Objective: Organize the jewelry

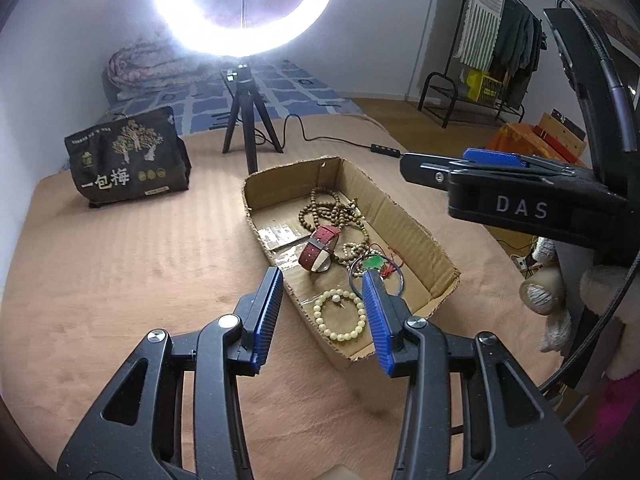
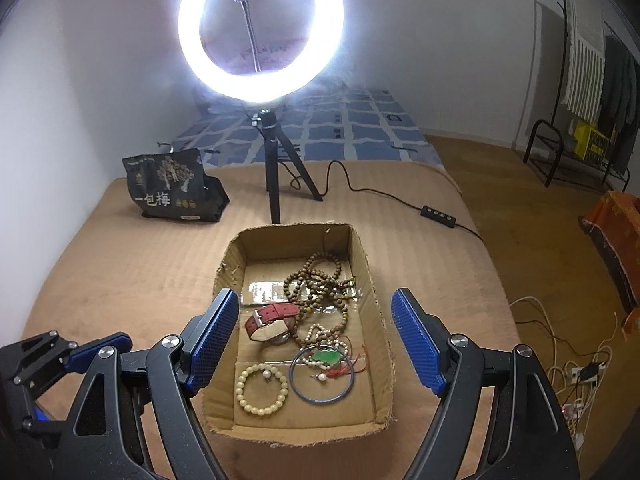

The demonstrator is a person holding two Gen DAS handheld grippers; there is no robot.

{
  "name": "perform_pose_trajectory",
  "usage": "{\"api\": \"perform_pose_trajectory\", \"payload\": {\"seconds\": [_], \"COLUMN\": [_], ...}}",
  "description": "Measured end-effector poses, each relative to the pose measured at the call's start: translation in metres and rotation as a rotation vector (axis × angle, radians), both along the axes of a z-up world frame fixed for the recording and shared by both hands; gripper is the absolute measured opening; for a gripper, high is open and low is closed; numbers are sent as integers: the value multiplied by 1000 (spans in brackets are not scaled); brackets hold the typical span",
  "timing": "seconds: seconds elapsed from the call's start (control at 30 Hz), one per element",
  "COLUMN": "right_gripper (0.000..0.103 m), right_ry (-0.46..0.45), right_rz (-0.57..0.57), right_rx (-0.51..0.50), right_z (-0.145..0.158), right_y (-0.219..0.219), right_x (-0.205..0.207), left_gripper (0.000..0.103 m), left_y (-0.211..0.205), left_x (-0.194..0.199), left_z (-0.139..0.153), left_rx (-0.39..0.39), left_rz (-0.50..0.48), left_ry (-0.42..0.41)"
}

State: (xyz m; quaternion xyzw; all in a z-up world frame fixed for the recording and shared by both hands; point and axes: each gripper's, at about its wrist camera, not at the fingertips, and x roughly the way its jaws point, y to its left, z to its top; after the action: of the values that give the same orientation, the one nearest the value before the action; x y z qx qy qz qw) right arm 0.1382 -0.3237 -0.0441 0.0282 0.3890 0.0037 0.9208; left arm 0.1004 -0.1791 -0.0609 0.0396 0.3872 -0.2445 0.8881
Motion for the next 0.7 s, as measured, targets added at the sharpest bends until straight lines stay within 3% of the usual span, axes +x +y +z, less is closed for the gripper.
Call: {"api": "perform_pose_trajectory", "payload": {"seconds": [0.07, 0.4, 0.5, 0.7], "right_gripper": [79, 79, 79, 79], "right_ry": [-11, -62, -71, -102], "right_rz": [2, 2, 5, 2], "right_rx": [3, 28, 27, 0], "right_z": [6, 31, 37, 46], "right_y": [2, 7, 10, 21], "right_x": [-6, -30, -37, -60], "left_gripper": [51, 52, 57, 59], "left_y": [4, 24, 33, 48], "left_x": [-5, -33, -44, -69], "left_z": [4, 28, 37, 54], "left_rx": [3, 28, 22, 33], "left_rz": [1, -5, -2, 8], "left_ry": [-17, -95, -120, -198]}}
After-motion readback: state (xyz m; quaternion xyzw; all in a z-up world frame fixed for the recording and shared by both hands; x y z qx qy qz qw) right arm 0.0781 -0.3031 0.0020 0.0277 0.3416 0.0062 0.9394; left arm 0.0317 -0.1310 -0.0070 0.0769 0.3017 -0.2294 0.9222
